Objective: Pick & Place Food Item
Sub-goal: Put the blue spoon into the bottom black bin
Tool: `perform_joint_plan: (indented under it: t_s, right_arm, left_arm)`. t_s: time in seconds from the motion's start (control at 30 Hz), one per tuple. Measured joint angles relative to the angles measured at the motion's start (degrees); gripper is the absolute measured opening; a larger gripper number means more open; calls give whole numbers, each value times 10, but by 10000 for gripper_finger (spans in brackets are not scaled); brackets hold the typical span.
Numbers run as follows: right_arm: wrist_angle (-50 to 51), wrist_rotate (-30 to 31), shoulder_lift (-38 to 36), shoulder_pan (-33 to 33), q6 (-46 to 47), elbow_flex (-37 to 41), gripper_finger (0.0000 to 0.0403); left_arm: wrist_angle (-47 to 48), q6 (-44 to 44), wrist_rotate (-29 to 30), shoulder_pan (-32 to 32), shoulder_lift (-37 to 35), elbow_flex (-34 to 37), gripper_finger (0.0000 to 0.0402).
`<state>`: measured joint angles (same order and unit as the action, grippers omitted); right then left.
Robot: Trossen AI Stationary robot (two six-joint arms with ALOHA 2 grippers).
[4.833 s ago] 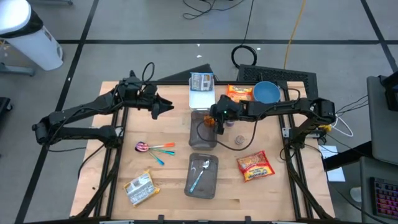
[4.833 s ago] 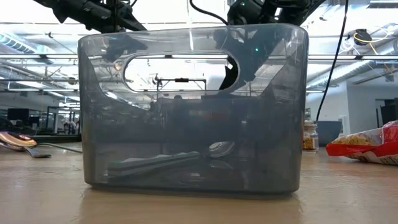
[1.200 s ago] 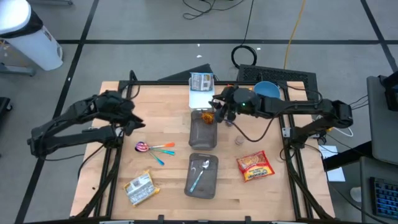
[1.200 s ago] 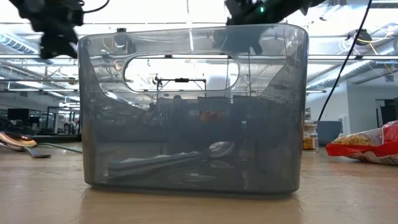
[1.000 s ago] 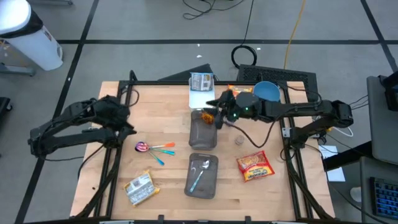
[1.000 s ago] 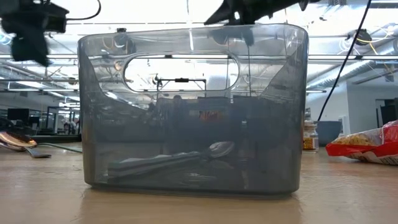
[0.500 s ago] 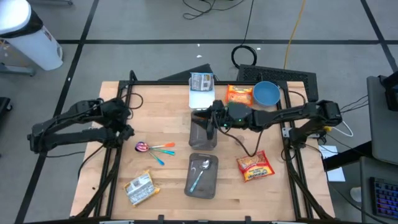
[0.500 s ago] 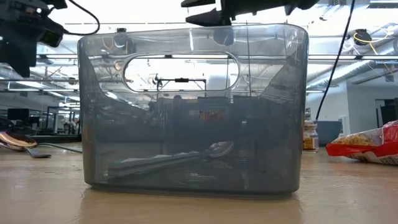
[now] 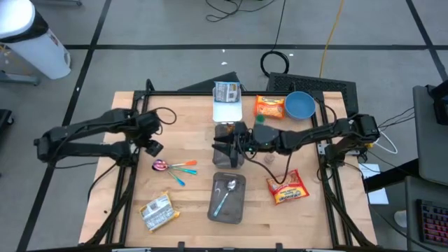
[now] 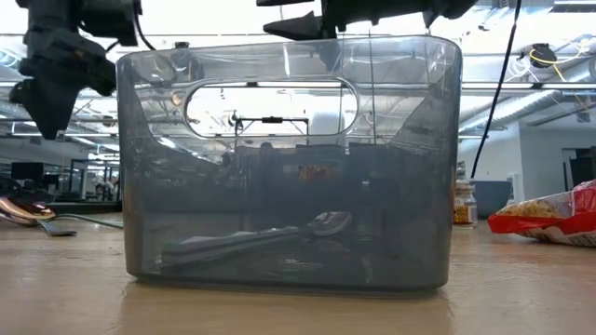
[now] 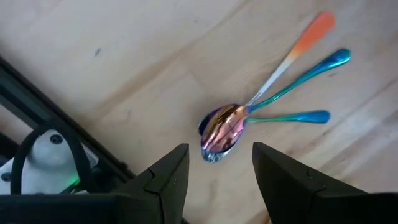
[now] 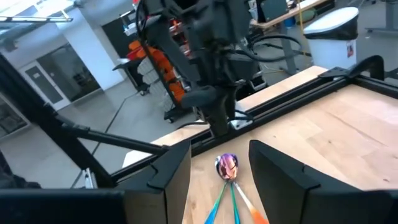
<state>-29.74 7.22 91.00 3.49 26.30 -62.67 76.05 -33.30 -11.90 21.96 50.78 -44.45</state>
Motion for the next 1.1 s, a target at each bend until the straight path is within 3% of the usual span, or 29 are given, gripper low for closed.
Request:
perform_joint_plan:
  t_s: [0.27,0.5,0.77,1.1]
  right_arm:
    - [28,-7,0,8,0,0,157]
    - [43,-62,0,8,0,0,152]
    - [49,-61,0,6,-1,0,152]
    - [48,-59,0,3,-15,0,150]
  left_arm:
    - [-44,-11,3,0,56,24,186]
    - [-150,-74,-71,-29,62,120,186]
    - [-166,-131,-61,-92,62,144,186]
    - [-182,-191,-16,-125,62,144,186]
